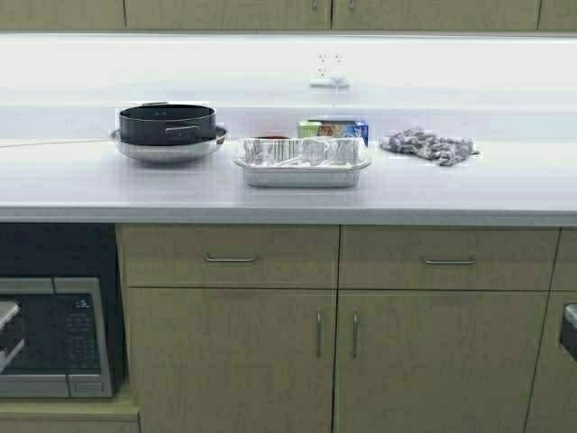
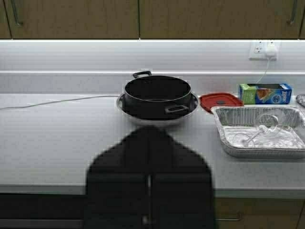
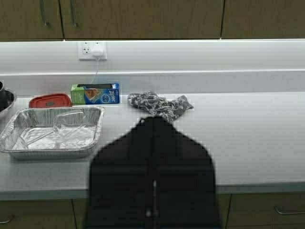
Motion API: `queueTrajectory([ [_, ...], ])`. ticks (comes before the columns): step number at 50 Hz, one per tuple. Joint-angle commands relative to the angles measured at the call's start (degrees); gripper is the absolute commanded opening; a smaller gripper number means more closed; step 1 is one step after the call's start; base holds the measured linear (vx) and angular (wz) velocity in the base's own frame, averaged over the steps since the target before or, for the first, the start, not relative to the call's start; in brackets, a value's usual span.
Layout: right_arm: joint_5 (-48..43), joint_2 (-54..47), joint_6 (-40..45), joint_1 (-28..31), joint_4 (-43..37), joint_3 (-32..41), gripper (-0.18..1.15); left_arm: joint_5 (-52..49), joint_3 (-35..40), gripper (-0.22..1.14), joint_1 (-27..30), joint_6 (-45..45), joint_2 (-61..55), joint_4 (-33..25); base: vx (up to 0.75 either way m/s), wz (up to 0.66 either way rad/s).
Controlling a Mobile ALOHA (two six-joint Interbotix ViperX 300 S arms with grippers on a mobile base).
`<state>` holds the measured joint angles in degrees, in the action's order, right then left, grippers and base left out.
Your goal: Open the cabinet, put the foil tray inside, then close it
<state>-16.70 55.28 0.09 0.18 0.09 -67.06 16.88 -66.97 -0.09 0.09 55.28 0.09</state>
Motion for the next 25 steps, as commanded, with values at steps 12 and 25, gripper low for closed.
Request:
queueTrajectory([
  [12, 2.3, 0.4, 0.9, 0.4, 0.0, -0.7, 0.05, 0.9, -1.3, 0.02, -0.5, 1.6, -0.4, 0.1, 0.12, -0.10],
  [25, 3.3, 3.0, 0.8, 0.4, 0.1, -1.5, 0.05, 3.1, -1.1, 0.03, -0.5, 4.4, -1.3, 0.6, 0.24, -0.05],
])
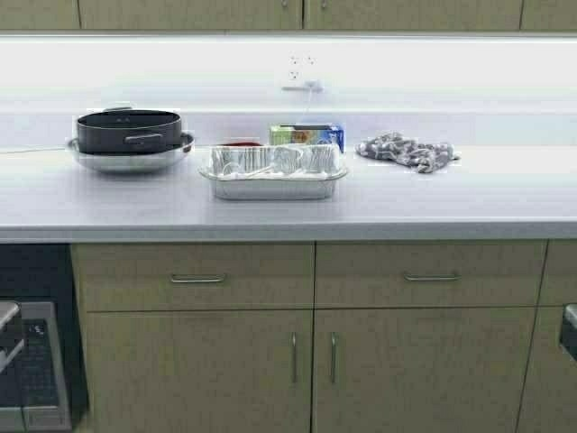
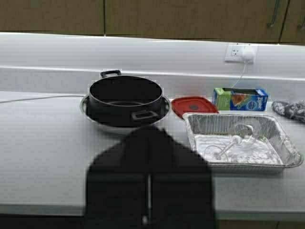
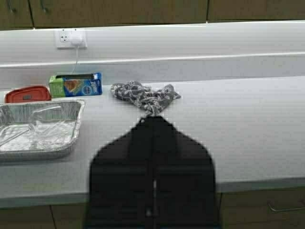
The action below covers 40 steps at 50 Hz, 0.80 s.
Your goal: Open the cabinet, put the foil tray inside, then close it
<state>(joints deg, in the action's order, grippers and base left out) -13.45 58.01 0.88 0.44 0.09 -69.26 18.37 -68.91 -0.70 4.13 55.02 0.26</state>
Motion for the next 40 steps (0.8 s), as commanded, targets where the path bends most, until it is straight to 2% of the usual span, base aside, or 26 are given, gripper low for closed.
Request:
queueTrajectory([
  [1, 0.0, 0.2, 0.0, 0.1, 0.1, 0.7, 0.05, 1.8, 0.9, 0.03, 0.1, 0.4, -1.2, 0.6, 0.31, -0.05],
  [40, 0.0, 1.0, 0.7, 1.1, 0.2, 0.1, 0.05, 2.5, 1.8, 0.03, 0.1, 3.6, -3.8, 4.9, 0.35, 0.02],
])
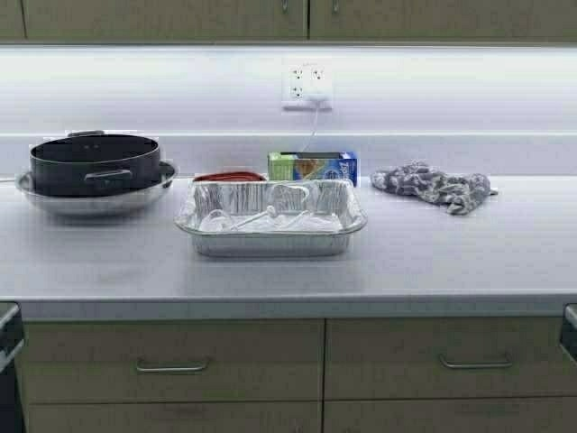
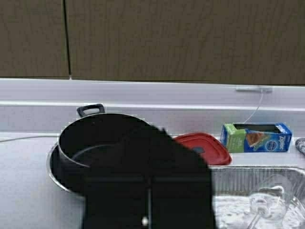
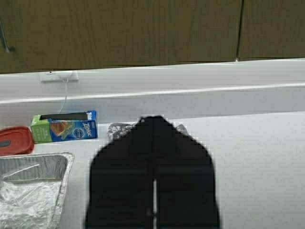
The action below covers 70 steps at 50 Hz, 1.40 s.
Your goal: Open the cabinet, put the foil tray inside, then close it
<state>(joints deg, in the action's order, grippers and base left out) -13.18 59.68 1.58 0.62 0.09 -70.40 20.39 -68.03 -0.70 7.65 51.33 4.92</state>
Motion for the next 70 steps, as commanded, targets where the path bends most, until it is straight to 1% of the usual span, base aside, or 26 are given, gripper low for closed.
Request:
queueTrajectory([
  [1, -0.3, -0.8, 0.0, 0.9, 0.2, 1.3, 0.05, 0.4, 1.0, 0.03, 0.1, 0.1, -0.1, 0.4, 0.32, 0.02],
  [12, -0.7, -1.7, 0.3, 1.5, 0.1, 1.6, 0.05, 0.4, -0.2, 0.03, -0.2, 0.4, 1.4, 0.6, 0.33, -0.05],
  [15, -1.4, -2.1, 0.4, 3.1, 0.3, 2.0, 0.12, 0.7, -0.3, 0.08, -1.8, -0.4, 2.5, 1.2, 0.31, -0.07],
  [17, -1.0, -2.5, 0.6, 4.8, 0.6, 2.2, 0.23, 0.6, -0.4, 0.15, -3.7, -0.4, 2.5, 2.8, 0.29, -0.05],
  [18, -0.4, -2.6, 0.6, 5.9, 0.8, 2.3, 0.32, 0.5, -0.5, 0.21, -5.2, -0.4, 2.5, 4.0, 0.28, -0.03],
  [19, 0.8, -2.6, 0.6, 7.6, 1.4, 2.5, 0.47, 0.5, -0.8, 0.28, -6.7, -0.4, 2.5, 5.3, 0.27, -0.01],
  [21, 1.6, -2.6, 0.8, 9.8, 2.4, 2.6, 0.71, 0.4, -1.0, 0.48, -10.0, 0.2, 2.4, 8.0, 0.25, 0.01],
  [24, 1.7, -2.5, 1.0, 13.4, 3.3, 2.8, 1.04, -0.1, -1.0, 0.82, -16.2, 0.6, 1.8, 11.1, 0.23, 0.04],
  [25, 1.4, -2.4, 1.0, 14.8, 3.2, 2.9, 1.11, -0.2, -0.9, 0.94, -18.2, 0.6, 1.6, 11.5, 0.20, 0.04],
  [26, 1.0, -2.5, 0.9, 16.1, 3.2, 2.9, 1.13, -0.3, -0.7, 1.04, -20.1, 0.6, 1.2, 11.5, 0.19, 0.04],
  [27, 0.4, -2.5, 0.9, 17.5, 3.2, 2.9, 1.12, -0.3, -0.5, 1.10, -21.9, 0.6, 0.7, 11.4, 0.17, 0.05],
  [28, -0.4, -2.7, 0.9, 18.7, 3.2, 2.9, 1.10, -0.3, -0.4, 1.13, -23.6, 0.6, 0.1, 11.3, 0.17, 0.06],
  [30, -1.8, -3.2, 0.8, 21.2, 2.9, 3.1, 1.03, -0.1, 0.3, 1.09, -26.3, 0.6, -1.5, 10.7, 0.15, 0.07],
  [32, -3.1, -3.8, 0.8, 23.1, 2.4, 3.4, 0.99, 0.2, 1.1, 1.03, -28.5, 0.6, -3.5, 9.9, 0.13, 0.07],
  [34, -4.0, -4.7, 0.8, 24.6, 1.8, 4.0, 1.00, 0.6, 2.1, 0.98, -30.1, 0.6, -5.8, 9.0, 0.12, 0.08],
  [35, -4.5, -5.4, 0.8, 25.2, 1.5, 4.2, 1.01, 1.1, 2.5, 0.98, -30.9, 0.6, -7.0, 8.5, 0.11, 0.08],
  [40, -6.8, -9.8, 0.8, 27.2, 0.8, 6.2, 1.02, 5.4, 5.7, 1.01, -33.8, 0.2, -14.3, 6.4, 0.09, 0.07],
  [45, -9.3, -14.8, 0.7, 28.1, 0.7, 8.6, 1.02, 10.5, 9.6, 1.01, -36.6, -1.3, -21.4, 4.7, 0.07, 0.04],
  [49, -11.1, -18.7, 0.4, 28.9, 0.4, 11.0, 1.02, 14.1, 13.2, 1.01, -39.3, -4.1, -27.2, 1.2, 0.04, 0.02],
  [54, -12.2, -24.0, 0.2, 30.1, -0.2, 15.2, 1.02, 18.1, 17.9, 1.01, -42.6, -10.4, -34.3, -7.4, 0.02, 0.01],
  [59, -12.7, -29.3, -1.2, 30.3, -1.7, 19.4, 1.02, 24.8, 21.8, 1.01, -46.4, -19.7, -40.5, -18.6, 0.00, 0.00],
  [65, -14.9, -35.5, -4.6, 30.8, -7.2, 24.6, 1.02, 36.2, 25.2, 1.01, -50.9, -30.2, -47.0, -33.0, 0.00, 0.00],
  [68, -17.3, -38.1, -7.3, 31.5, -10.4, 26.3, 1.02, 41.6, 26.8, 1.01, -52.6, -34.0, -49.9, -38.1, 0.00, 0.00],
  [70, -18.9, -39.8, -9.7, 32.1, -12.4, 27.2, 1.02, 44.5, 27.9, 1.01, -53.3, -35.2, -51.6, -40.1, -0.01, -0.01],
])
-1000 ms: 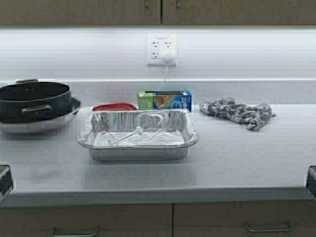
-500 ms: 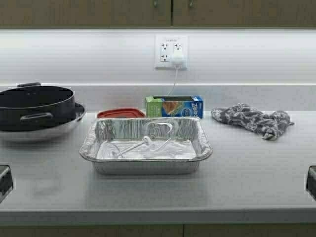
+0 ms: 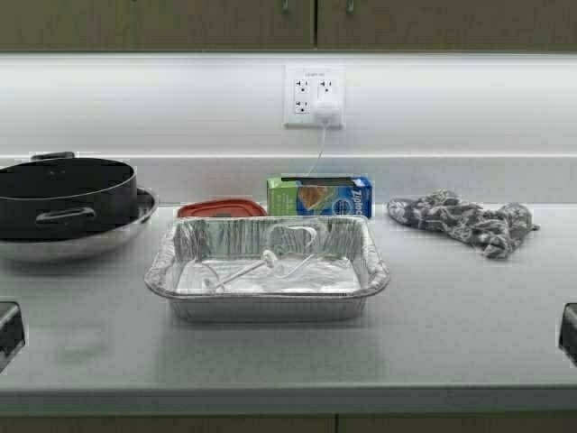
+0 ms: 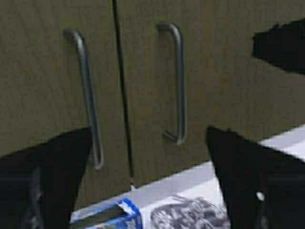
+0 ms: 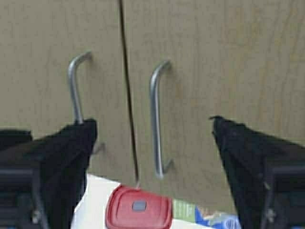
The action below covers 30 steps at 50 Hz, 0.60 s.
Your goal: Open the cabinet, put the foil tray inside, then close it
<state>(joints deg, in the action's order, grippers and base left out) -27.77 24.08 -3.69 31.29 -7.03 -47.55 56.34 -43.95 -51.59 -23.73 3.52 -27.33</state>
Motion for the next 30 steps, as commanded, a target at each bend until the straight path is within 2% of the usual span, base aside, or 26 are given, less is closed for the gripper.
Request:
queueTrajectory([
  [1, -5.2, -5.3, -5.5, 1.8, -6.4, 4.9, 1.02, 9.5, 4.2, 1.01, -2.5, -4.0, -4.5, -8.2, -0.01, -0.01],
  [14, -17.3, -15.2, -24.2, 7.4, -24.8, 10.6, 1.02, 12.4, 9.8, 1.01, -2.0, -3.7, -10.0, -14.3, 0.00, 0.00],
  [20, -17.8, -17.5, -25.8, 7.4, -28.8, 12.5, 1.02, 12.4, 11.7, 1.01, -0.7, -3.4, -11.8, -14.5, 0.00, 0.00],
  [30, -17.5, -20.0, -26.0, 7.4, -29.0, 14.2, 1.01, 12.4, 13.5, 1.00, 0.5, -1.6, -13.7, -14.7, 0.00, 0.00],
])
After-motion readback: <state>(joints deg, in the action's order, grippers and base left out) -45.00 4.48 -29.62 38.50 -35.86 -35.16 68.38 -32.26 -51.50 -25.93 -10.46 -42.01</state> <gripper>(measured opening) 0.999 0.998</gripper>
